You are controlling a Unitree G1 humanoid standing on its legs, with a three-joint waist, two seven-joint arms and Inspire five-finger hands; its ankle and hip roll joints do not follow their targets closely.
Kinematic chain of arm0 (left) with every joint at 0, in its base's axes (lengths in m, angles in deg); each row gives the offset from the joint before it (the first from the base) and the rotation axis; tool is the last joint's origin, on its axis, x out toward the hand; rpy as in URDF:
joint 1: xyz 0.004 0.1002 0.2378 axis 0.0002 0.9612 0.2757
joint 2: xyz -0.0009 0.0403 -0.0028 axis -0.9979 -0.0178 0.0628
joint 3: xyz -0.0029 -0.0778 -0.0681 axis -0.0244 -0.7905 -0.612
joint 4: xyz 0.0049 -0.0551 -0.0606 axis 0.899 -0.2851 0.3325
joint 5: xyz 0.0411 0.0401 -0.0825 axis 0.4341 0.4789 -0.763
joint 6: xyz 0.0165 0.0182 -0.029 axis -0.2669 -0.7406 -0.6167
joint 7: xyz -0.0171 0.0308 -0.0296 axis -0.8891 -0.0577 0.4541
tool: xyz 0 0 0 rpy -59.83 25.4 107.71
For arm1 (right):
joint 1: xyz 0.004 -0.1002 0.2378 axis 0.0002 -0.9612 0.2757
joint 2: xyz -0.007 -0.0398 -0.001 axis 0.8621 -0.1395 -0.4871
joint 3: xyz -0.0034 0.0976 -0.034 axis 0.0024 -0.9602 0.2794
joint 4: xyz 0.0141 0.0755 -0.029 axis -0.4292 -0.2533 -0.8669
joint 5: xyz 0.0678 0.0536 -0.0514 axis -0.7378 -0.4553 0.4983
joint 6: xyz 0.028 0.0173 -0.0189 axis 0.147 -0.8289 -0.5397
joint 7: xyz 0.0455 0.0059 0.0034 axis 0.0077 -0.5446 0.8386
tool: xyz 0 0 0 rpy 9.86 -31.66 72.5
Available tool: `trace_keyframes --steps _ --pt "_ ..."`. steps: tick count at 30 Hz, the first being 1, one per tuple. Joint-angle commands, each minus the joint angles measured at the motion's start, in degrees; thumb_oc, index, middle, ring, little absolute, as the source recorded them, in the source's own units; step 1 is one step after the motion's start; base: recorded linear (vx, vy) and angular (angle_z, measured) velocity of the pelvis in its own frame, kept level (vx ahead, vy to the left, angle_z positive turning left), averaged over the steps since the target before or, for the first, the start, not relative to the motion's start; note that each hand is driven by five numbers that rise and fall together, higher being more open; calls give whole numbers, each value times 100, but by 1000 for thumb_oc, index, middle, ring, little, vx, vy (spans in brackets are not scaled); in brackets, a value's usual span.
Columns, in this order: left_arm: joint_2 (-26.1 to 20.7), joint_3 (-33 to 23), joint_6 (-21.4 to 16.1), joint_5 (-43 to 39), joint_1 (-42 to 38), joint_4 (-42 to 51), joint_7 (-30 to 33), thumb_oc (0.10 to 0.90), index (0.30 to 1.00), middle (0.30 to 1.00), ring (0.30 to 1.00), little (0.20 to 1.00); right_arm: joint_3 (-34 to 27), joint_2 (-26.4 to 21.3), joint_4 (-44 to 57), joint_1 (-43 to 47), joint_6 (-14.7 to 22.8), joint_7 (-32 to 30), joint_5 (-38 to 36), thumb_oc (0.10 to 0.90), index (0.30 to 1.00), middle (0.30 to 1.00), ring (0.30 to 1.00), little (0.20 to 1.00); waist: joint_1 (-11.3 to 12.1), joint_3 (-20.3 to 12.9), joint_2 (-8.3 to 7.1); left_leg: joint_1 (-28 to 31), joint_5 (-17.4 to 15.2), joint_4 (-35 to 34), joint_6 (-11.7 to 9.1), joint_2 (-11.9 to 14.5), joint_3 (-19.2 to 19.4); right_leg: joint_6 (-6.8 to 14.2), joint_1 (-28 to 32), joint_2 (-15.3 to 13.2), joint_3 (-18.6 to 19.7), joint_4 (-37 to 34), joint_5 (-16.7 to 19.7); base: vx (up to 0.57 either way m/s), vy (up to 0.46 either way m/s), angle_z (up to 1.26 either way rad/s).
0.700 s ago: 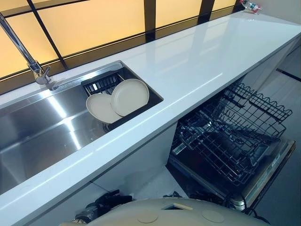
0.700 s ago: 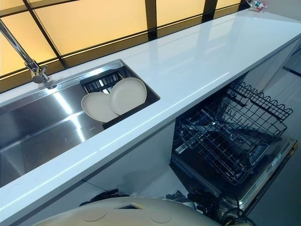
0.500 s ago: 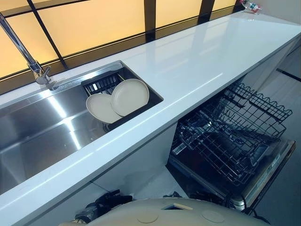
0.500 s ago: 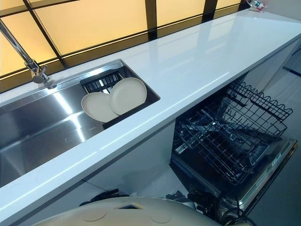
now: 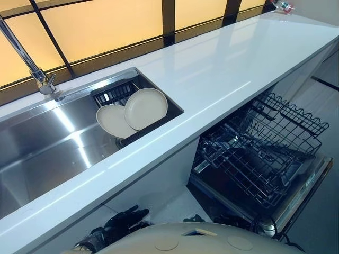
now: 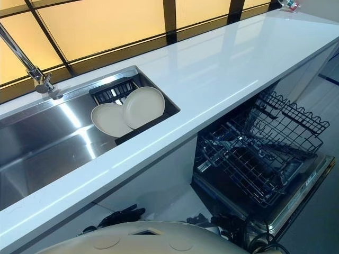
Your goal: Pick up plates and place into dishwasher.
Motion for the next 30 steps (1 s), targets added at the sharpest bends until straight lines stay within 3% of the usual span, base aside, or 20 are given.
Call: trace_keyframes --steps 1,2,7,12,14,19,20,22,25,27,28,30 --pt "619 196 797 -883 -479 829 -2019 800 900 900 900 900 209 36 -24 488 -102 69 207 800 900 900 900 900 11 183 43 133 -773 40 333 -567 391 484 -366 -6 213 616 -470 -39 39 1" --pt "674 264 1119 -814 -488 1154 -2631 800 900 900 900 900 187 28 -5 479 -105 74 257 800 900 900 900 900 9 187 71 126 -780 40 339 -568 388 484 -371 -12 199 620 -479 0 0 0" --pt "836 464 1481 -596 -527 1670 -3797 800 900 900 900 900 185 48 23 475 -86 68 347 800 900 900 900 900 -11 199 97 98 -780 40 339 -576 368 477 -384 -18 191 613 -483 -4 2 -1" --pt "1050 1088 1677 -696 -595 3085 -4902 800 900 900 900 900 364 71 100 559 -121 2 192 800 900 900 900 900 -27 264 92 64 -763 40 328 -553 378 457 -400 -16 193 622 -492 -32 0 -3" --pt "1043 1506 1743 -1003 -676 3997 -4919 800 900 900 900 900 461 68 167 627 -187 -40 72 800 900 900 900 900 -35 302 80 34 -744 40 325 -537 378 445 -428 -14 199 643 -491 -50 -17 -1" --pt "788 2368 2091 -2327 -1049 6144 -4168 800 900 900 900 900 676 75 259 702 -241 -146 -164 800 900 900 900 900 -76 373 75 -22 -709 40 343 -507 374 423 -482 -1 218 697 -506 -36 -13 0" --pt "663 2600 2172 -2883 -1248 6805 -3893 800 900 900 900 900 734 80 233 712 -216 -176 -217 800 900 900 900 900 -93 382 78 -38 -701 40 352 -496 371 420 -488 2 226 701 -508 0 0 0" --pt "557 2741 2228 -3445 -1398 7267 -3746 800 900 900 900 900 773 71 213 715 -207 -187 -249 800 900 900 900 900 -106 380 79 -42 -704 40 359 -492 363 420 -482 4 227 692 -511 0 0 0" --pt "341 2903 2248 -5524 -1835 8281 -3721 800 900 900 900 900 911 19 176 719 -190 -185 -393 800 900 900 900 900 -141 380 64 -36 -707 40 362 -473 351 412 -444 14 229 666 -503 6 -9 1" --pt "313 2841 1970 -6361 -2084 8692 -3463 800 900 900 900 900 966 8 179 692 -186 -182 -454 800 900 900 900 900 -160 361 43 -28 -714 40 361 -468 348 418 -417 18 231 635 -487 25 -37 7" --pt "287 2738 1584 -7088 -2322 9034 -3212 800 900 900 900 900 1006 4 156 672 -181 -158 -483 800 900 900 900 900 -172 327 15 -22 -711 40 356 -460 347 416 -396 29 236 616 -468 37 -48 6" --pt "256 2610 1114 -7434 -2514 9299 -2781 800 900 900 900 900 1032 13 141 643 -164 -138 -502 800 900 900 900 900 -183 304 -9 -7 -709 40 348 -452 353 418 -369 33 233 592 -448 43 -41 7"
